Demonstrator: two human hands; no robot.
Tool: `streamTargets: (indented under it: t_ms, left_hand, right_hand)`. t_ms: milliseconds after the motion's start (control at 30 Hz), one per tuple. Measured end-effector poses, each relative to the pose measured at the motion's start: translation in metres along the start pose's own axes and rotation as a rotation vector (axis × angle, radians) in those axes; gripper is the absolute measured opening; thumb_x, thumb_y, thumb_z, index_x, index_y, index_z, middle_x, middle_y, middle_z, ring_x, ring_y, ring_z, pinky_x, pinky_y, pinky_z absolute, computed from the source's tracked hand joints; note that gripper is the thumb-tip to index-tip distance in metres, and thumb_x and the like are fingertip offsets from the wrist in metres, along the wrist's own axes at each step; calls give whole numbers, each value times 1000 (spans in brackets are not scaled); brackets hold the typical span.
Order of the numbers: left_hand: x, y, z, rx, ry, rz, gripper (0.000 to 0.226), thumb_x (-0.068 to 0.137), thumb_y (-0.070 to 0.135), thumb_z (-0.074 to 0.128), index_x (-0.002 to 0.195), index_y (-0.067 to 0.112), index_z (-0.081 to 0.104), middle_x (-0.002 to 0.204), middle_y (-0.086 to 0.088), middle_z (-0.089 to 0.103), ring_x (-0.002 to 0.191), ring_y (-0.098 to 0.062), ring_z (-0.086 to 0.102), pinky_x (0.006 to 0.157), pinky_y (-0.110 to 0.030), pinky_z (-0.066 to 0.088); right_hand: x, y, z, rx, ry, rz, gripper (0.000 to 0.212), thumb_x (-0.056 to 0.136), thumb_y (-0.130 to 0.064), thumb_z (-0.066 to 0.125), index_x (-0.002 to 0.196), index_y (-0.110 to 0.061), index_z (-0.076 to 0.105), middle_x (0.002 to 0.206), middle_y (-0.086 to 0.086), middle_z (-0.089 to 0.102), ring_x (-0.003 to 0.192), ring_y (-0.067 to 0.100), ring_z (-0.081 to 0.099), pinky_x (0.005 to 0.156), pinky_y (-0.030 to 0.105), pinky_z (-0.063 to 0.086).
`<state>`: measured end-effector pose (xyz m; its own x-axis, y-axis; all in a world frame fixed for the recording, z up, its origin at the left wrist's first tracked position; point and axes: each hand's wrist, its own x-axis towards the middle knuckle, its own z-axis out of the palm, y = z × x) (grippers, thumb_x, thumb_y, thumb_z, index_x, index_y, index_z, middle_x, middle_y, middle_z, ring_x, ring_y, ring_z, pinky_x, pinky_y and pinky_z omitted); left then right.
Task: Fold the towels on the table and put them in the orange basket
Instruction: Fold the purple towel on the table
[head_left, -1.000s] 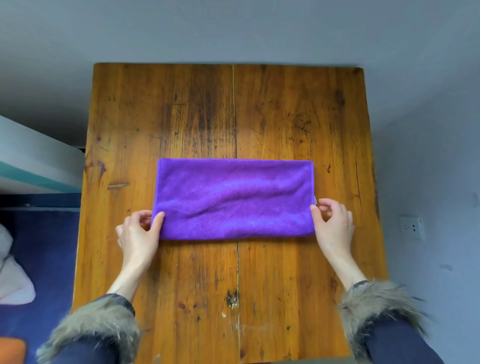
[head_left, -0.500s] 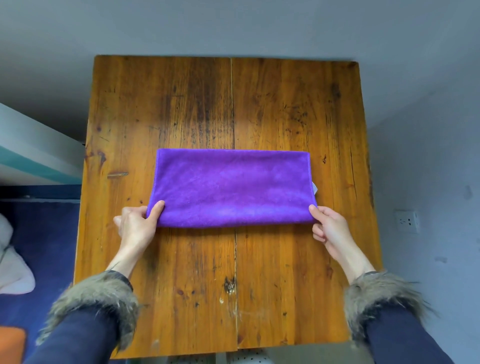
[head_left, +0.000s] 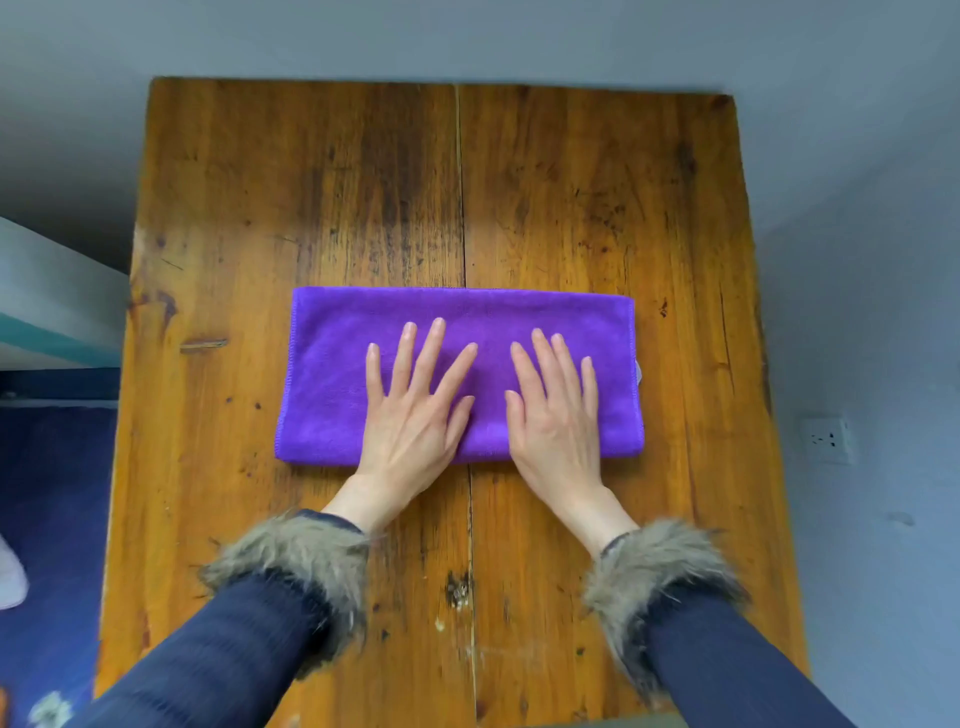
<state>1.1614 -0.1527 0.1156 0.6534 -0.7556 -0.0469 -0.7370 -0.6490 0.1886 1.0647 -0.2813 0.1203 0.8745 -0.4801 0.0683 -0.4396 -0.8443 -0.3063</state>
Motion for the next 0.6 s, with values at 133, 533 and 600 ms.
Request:
streamTargets:
  t_ms: [133,533,600]
  left_hand:
    - [7,-16,21,76,-21,17,57,91,47,34,144,26,34,154,-9,24,142,-32,20,112,-58,10]
    - [-15,-100,-9,-157,213,-478,43,95,26,40,134,6,43,138,-22,40,127,-40,34,103,-52,26]
    - [-19,-98,-11,-217,263,-665,33,95,22,48,124,7,52,125,-22,46,116,-40,39,95,-51,30]
  right_hand:
    - [1,19,25,-60,-63,-22,51,93,-31,37,142,-14,39,150,9,33,141,24,26,115,47,20]
    - [8,33,5,-47,-22,98,54,94,-35,33,143,-13,36,153,13,26,143,27,17,115,53,8]
    - [14,14,9,-64,-29,30,54,93,-37,36,142,-15,39,152,12,29,142,28,20,114,56,6]
